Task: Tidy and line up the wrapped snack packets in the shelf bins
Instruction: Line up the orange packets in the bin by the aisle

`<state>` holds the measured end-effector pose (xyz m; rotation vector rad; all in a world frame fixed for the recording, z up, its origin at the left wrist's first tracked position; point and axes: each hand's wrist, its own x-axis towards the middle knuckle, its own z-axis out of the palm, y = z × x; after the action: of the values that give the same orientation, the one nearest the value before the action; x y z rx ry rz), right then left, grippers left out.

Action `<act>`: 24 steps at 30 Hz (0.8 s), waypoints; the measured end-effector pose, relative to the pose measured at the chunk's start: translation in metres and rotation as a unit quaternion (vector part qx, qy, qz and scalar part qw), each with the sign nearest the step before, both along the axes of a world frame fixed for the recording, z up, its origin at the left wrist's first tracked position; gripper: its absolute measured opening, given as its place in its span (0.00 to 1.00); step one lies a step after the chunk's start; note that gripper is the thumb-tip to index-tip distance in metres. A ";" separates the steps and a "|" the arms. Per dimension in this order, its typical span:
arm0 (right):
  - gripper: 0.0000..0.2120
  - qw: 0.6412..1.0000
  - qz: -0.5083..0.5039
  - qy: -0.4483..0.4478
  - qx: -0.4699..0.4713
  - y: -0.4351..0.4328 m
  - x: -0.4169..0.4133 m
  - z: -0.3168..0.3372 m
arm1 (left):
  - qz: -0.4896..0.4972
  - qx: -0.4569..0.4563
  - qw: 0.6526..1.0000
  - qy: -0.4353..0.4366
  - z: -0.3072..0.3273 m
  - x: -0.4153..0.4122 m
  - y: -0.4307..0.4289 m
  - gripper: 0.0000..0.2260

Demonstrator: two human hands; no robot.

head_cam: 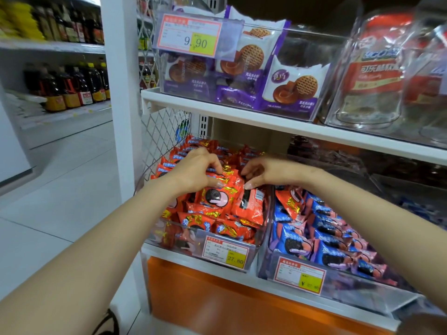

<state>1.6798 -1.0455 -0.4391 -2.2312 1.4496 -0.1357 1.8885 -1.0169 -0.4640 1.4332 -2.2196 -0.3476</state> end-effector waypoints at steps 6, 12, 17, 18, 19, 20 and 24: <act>0.16 0.998 0.008 0.025 -0.049 -0.014 0.012 -0.013 | -0.005 -0.072 0.997 -0.025 0.000 -0.009 0.006 0.12; 0.05 0.978 0.007 0.128 -0.167 -0.014 0.015 -0.011 | -0.078 -0.018 0.991 -0.107 -0.005 -0.029 0.014 0.22; 0.09 0.980 -0.089 0.081 -0.156 -0.007 -0.005 0.009 | -0.079 0.002 0.987 -0.137 -0.006 -0.031 0.013 0.25; 0.10 0.983 -0.101 0.042 -0.150 -0.008 -0.010 0.012 | -0.079 0.003 0.987 -0.143 -0.006 -0.032 0.013 0.26; 0.10 0.984 -0.109 -0.007 -0.143 -0.008 -0.015 0.014 | -0.079 0.006 0.986 -0.146 -0.006 -0.033 0.012 0.27; 0.12 0.982 -0.116 -0.057 -0.137 -0.007 -0.018 0.016 | -0.076 0.014 0.986 -0.145 -0.006 -0.035 0.013 0.27; 0.12 0.953 -0.181 -0.214 -0.109 -0.004 -0.027 0.018 | -0.055 0.075 0.990 -0.109 -0.007 -0.037 0.016 0.32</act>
<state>1.6533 -1.0493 -0.4212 -1.9018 1.6296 -0.8820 1.8515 -1.0011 -0.4708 1.4915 -2.5009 -0.4214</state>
